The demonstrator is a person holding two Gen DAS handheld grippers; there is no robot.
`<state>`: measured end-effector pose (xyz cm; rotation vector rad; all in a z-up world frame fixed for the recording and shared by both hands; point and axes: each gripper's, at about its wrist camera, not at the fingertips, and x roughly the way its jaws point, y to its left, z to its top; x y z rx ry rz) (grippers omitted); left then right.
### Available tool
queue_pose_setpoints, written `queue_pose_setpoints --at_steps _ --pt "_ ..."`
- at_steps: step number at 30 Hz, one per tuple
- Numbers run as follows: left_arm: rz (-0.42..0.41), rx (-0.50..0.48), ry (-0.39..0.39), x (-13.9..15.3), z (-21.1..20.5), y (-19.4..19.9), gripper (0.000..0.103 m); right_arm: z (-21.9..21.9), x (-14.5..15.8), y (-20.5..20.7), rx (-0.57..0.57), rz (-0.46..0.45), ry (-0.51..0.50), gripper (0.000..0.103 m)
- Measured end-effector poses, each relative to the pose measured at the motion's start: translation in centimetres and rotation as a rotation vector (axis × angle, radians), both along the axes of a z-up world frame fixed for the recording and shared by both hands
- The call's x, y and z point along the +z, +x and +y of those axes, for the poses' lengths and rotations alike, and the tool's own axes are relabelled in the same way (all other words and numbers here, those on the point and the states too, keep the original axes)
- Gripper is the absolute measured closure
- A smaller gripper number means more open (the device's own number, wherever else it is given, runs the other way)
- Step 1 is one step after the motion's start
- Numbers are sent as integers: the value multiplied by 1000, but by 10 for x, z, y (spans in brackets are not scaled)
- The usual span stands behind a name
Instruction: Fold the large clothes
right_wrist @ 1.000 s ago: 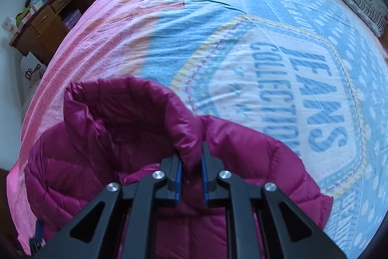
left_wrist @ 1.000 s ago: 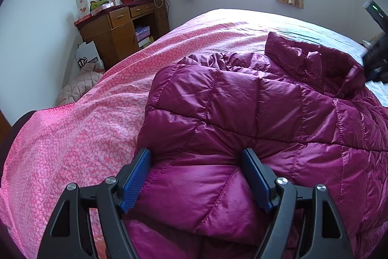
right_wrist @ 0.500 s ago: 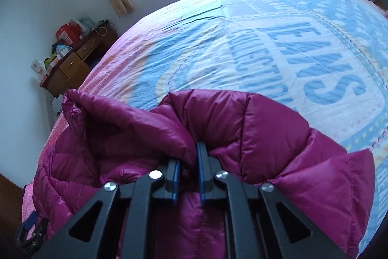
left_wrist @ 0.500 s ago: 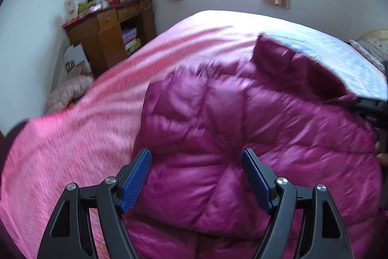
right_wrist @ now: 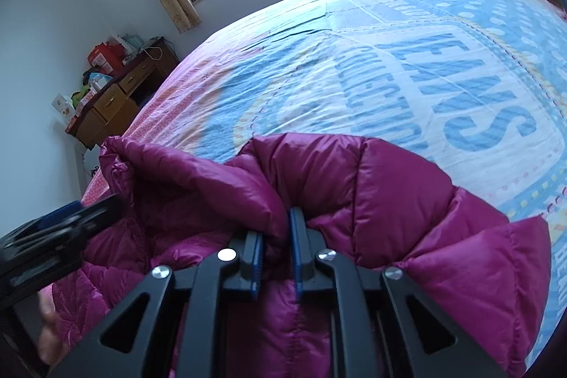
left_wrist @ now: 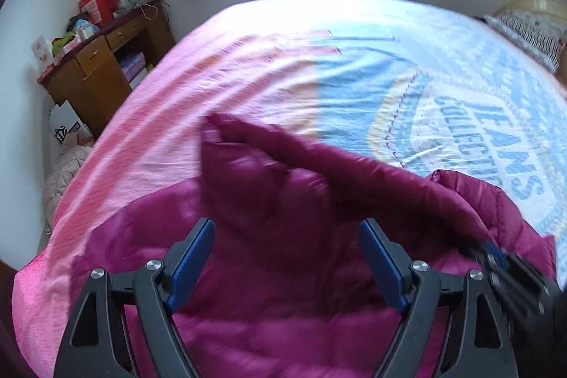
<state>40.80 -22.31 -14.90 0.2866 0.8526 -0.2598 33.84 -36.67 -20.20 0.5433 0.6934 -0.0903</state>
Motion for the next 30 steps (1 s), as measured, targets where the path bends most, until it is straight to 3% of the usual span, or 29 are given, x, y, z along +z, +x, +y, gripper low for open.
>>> queue_pose_setpoints --at_steps 2,4,7,11,16,22,25,27,30 --pt "-8 20 61 -10 -9 8 19 -1 -1 -1 1 -3 5 89" --pt "-46 99 140 -16 -7 18 19 -2 -1 -1 2 -6 10 89" --pt "-63 193 44 -6 30 25 24 -4 -2 -1 2 -11 26 90" --pt "-78 273 16 4 78 28 51 -5 -3 -1 1 -11 35 90" --pt "2 319 -102 -7 132 18 51 -6 -3 -1 0 -13 40 90" --pt "-79 305 -28 -42 121 8 46 -8 -3 0 -1 -12 39 90" --pt "-76 310 -23 -44 122 12 44 -10 -3 -3 -2 -14 54 85" --pt "-79 309 -32 -44 124 12 44 -12 1 -11 -19 -15 65 74" --pt "-80 309 -47 -44 125 13 44 -7 27 -45 -170 -63 -42 63"
